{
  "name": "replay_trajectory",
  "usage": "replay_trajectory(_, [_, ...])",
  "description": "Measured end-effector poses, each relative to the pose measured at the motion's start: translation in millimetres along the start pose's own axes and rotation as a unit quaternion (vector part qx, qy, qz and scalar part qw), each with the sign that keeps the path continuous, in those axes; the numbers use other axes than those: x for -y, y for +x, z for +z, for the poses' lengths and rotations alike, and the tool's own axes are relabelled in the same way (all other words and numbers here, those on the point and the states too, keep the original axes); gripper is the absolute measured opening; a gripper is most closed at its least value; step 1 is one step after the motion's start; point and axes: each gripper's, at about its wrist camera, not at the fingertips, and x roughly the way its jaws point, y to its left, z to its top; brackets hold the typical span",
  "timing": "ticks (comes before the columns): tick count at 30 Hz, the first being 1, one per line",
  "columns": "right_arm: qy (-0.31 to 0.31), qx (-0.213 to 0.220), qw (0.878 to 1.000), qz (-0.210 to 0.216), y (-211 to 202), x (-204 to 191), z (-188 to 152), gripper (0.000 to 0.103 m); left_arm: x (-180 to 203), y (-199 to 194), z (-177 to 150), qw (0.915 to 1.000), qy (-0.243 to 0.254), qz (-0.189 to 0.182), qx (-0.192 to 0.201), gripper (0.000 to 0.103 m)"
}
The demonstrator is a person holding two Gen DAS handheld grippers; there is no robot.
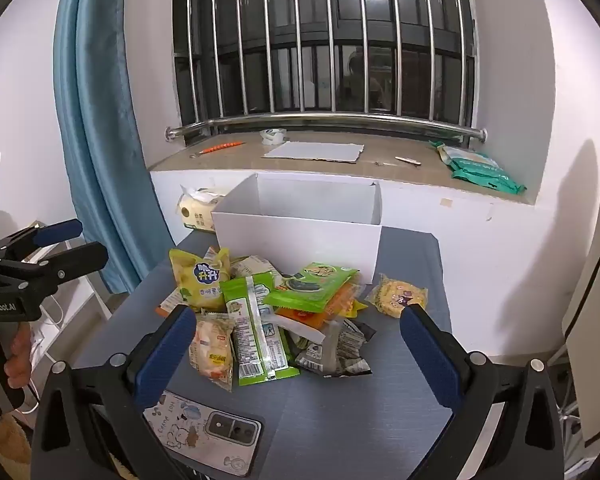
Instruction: Organize snacks
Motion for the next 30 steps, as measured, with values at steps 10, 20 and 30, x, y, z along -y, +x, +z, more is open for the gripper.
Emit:
replay_trajectory(10, [-0.008,-0.002,1.0,-0.009,1.5,-1.5,-0.8,0.103,-4.3,-6.5,-2.4,0.9999,0.0,0.004,0.009,0.103])
replay_trajectory(20, [-0.009,-0.002,1.0,-0.008,0.8,-1.8,-0.8,0.103,1.5,-4.8,-0.4,0.9999,0.006,0.005,0.007,0.103])
replay_trajectory(30, [-0.009,-0.002,1.0,-0.006,0.9,-1.2,-0.7,0.103,0.7,-4.9,-0.3,1.0,0.005,0.007,0.005,0.103])
